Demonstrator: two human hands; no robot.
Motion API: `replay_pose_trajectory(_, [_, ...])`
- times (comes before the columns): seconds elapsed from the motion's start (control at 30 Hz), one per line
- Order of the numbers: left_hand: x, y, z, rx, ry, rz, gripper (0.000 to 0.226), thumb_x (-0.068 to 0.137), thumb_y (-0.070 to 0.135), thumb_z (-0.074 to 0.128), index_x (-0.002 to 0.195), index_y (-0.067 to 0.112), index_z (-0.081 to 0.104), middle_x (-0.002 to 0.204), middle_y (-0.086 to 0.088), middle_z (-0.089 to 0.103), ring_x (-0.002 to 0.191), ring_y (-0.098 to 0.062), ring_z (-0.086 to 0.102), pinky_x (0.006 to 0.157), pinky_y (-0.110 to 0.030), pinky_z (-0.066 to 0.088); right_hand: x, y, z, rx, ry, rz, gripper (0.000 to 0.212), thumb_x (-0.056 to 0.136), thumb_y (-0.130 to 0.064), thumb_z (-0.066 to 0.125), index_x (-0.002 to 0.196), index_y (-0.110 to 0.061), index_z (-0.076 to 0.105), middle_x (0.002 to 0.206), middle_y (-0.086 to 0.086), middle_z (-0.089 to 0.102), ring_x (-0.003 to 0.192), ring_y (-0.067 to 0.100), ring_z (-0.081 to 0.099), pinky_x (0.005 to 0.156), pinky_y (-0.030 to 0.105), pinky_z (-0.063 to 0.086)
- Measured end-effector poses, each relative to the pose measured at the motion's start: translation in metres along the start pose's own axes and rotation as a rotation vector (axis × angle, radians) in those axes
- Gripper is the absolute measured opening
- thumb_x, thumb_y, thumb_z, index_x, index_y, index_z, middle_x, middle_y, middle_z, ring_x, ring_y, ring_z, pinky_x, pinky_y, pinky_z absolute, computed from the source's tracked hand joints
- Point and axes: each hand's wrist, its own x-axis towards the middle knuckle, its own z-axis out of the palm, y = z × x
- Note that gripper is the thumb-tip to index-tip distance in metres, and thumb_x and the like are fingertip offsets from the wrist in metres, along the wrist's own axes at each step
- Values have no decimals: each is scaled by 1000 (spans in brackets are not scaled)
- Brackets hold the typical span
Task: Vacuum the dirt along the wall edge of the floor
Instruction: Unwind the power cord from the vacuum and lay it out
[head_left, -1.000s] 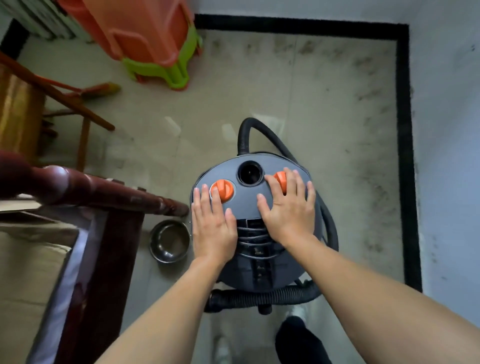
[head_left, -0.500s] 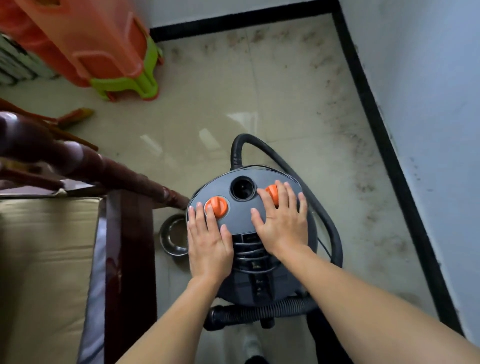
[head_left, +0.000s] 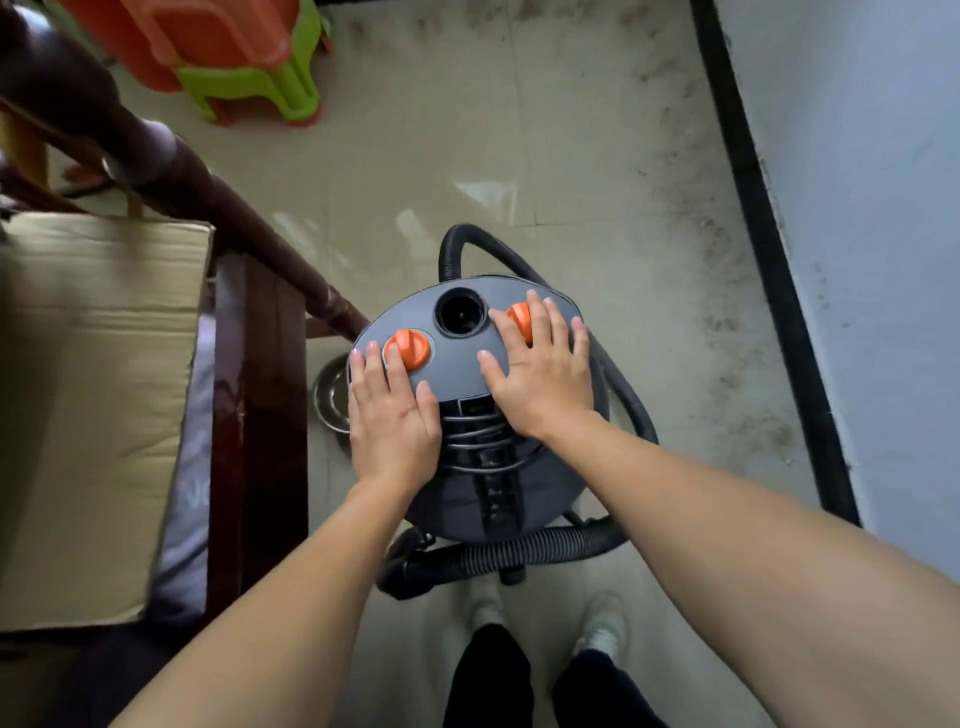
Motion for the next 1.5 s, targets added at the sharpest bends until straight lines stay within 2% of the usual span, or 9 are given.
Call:
replay_pose_trajectory(0.13, [-12, 2, -17, -89, 46, -60, 63, 99, 35, 41, 153, 11, 18, 160, -11, 14, 148, -26, 7, 118, -44, 14, -34, 21, -20, 139, -40, -53, 64, 98, -46, 46, 155, -28, 22, 166, 8, 15, 151, 25, 16, 122, 46, 15])
replay_pose_trajectory(0.3, [-44, 26, -26, -820, 61, -884, 72, 88, 37, 64, 147, 15, 29, 146, -10, 41, 133, -31, 40, 111, -48, 34, -126, 61, -18, 199, -89, 83, 64, 97, -38, 53, 155, -28, 27, 164, 3, 21, 148, 23, 26, 114, 43, 30])
replay_pose_trajectory(0.43, [-35, 47, -27, -1215, 3, -1034, 49, 86, 14, 70, 127, 8, 45, 117, -9, 60, 96, -25, 63, 81, -43, 58, -166, 64, 10, 219, -261, 117, 65, 97, -40, 51, 156, -32, 22, 165, -1, 16, 142, 23, 36, 107, 40, 39])
replay_pose_trajectory(0.57, [-21, 53, -35, -1306, 20, -1124, 33, 79, -9, 64, 110, -1, 55, 104, -20, 67, 78, -26, 67, 61, -38, 58, -158, 39, 22, 306, -202, 255, 61, 95, -38, 53, 151, -28, 30, 163, 2, 14, 133, 30, 45, 94, 41, 48])
replay_pose_trajectory(0.7, [-24, 46, -44, -1307, -40, -1089, 29, 82, -9, 61, 108, 1, 55, 99, -19, 67, 83, -27, 68, 55, -37, 57, -174, 30, 34, 294, -201, 211, 71, 92, -25, 58, 154, -26, 23, 165, -2, -4, 140, 28, 33, 98, 39, 49])
replay_pose_trajectory(0.83, [-30, 47, -49, -1346, -119, -1058, 13, 85, -9, 55, 88, 3, 53, 87, -16, 66, 83, -28, 66, 61, -39, 56, -193, 20, 50, 346, -193, 259, 83, 89, -15, 62, 157, -24, 16, 164, -4, -22, 133, 26, 47, 91, 29, 47])
replay_pose_trajectory(1.0, [-16, 62, -72, -1545, -112, -922, 14, 88, -5, 50, 99, 5, 52, 74, -11, 65, 70, -22, 64, 55, -34, 56, -186, 6, 52, 503, -87, 400, 82, 83, -8, 66, 153, -17, 25, 166, -5, -6, 138, 21, 42, 95, 31, 45])
replay_pose_trajectory(1.23, [-5, 125, -122, -1499, -211, -312, 22, 83, -11, 41, 80, 11, 39, 51, -3, 52, 50, -21, 56, 60, -33, 54, -185, 10, 45, 481, -102, 379, 73, 87, -14, 62, 152, -20, 29, 166, -7, 0, 129, 22, 52, 94, 32, 44])
replay_pose_trajectory(1.5, [-14, 198, -187, -1560, -374, -282, 29, 93, -3, 37, 71, 16, 36, 47, 4, 29, 39, -12, 29, 53, -29, 45, -168, 60, -46, 433, -134, 515, 74, 89, -26, 61, 152, -28, 23, 152, 2, 39, 115, 31, 60, 88, 39, 50])
